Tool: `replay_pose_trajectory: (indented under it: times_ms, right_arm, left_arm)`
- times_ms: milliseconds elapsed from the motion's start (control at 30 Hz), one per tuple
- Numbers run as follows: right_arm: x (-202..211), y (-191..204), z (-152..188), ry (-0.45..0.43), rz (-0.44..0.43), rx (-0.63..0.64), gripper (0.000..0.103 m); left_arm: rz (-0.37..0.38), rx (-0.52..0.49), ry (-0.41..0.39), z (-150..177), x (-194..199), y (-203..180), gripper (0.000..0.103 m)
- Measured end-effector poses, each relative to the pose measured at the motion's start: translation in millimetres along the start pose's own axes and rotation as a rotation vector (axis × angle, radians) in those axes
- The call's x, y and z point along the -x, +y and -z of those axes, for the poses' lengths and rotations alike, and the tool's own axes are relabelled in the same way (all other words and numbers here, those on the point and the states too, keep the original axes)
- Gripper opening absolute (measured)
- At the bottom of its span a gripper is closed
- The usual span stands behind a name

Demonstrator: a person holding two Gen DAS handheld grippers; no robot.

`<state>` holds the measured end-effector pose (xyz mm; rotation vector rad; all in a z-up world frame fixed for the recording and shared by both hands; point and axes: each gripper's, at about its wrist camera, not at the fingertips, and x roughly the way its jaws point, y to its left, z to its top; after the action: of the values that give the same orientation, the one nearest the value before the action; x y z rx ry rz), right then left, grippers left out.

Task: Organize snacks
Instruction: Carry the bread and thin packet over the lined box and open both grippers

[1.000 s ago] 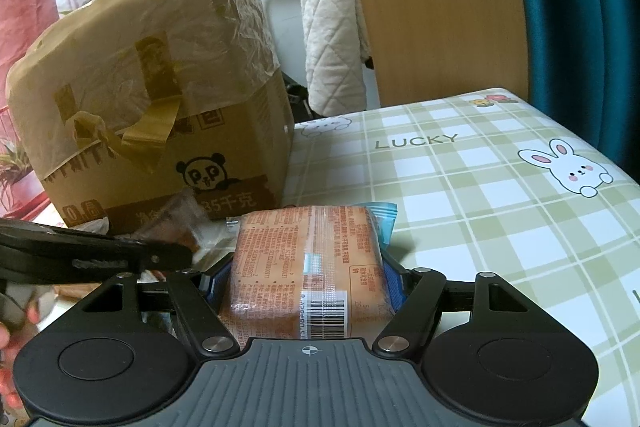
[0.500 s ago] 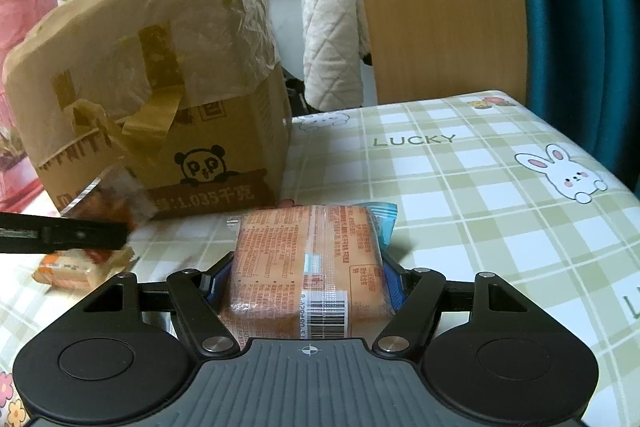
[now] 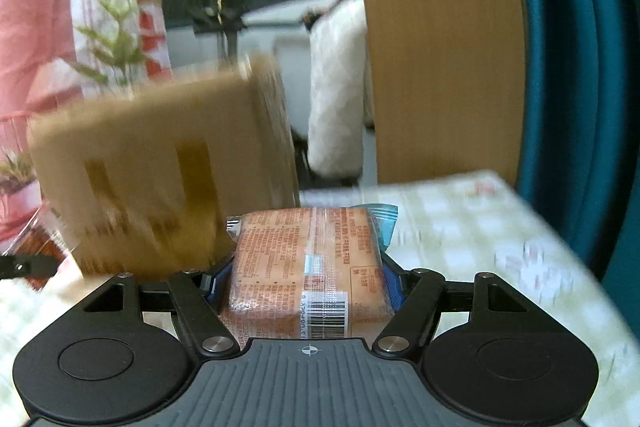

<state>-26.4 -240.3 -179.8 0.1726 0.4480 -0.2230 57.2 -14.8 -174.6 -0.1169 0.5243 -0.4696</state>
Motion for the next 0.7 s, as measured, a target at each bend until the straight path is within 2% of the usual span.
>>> replay_pose_trajectory:
  times_ms: [33, 67, 100, 133, 267, 300, 333, 400, 433, 533, 700]
  right_arm:
    - [4.4, 4.7, -21.9, -0.055, -0.014, 0.021, 0.066]
    - [4.4, 4.7, -21.9, -0.055, -0.014, 0.021, 0.066]
    - [6.7, 9.2, -42.9, -0.100, -0.032, 0.032, 0.066]
    - [6.7, 9.2, -42.9, -0.100, -0.032, 0.032, 0.066]
    - [1.0, 24.8, -93.2, -0.174, -0.089, 0.087, 0.066]
    - [-6.4, 31.2, -115.3, -0.193, -0.115, 0.110, 0.066]
    - [-6.4, 31.2, -115.3, -0.193, -0.115, 0.110, 0.066]
    - [-25.8, 43.3, -143.5, -0.179, -0.147, 0.133, 0.066]
    - [-25.8, 43.3, -143.5, -0.179, -0.147, 0.133, 0.066]
    - [-55.4, 60.4, -162.4, -0.119, -0.159, 0.151, 0.066]
    - [-81.7, 79.3, -164.4, -0.046, -0.162, 0.156, 0.066]
  left_arm:
    - [0.000, 0.001, -0.024, -7.1, 6.1, 2.2, 0.005]
    - [-0.002, 0.000, -0.049, -15.4, 11.6, 4.3, 0.005]
    - [-0.005, -0.005, -0.077, -25.5, 16.8, 6.4, 0.005]
    - [-0.004, -0.010, -0.100, -35.8, 20.2, 7.3, 0.005]
    - [0.003, -0.032, -0.173, -80.3, 25.3, 13.8, 0.005]
    - [0.002, -0.034, -0.184, -93.1, 21.9, 15.5, 0.005]
    - [0.003, -0.033, -0.192, -104.7, 18.2, 17.7, 0.005]
    - [0.001, -0.044, -0.207, -124.6, 5.7, 18.1, 0.005]
    - [-0.002, -0.050, -0.208, -133.5, -1.5, 18.9, 0.005]
    - [-0.001, -0.050, -0.173, -153.4, -31.5, 22.3, 0.005]
    - [0.020, -0.025, -0.133, -160.2, -60.5, 28.4, 0.006]
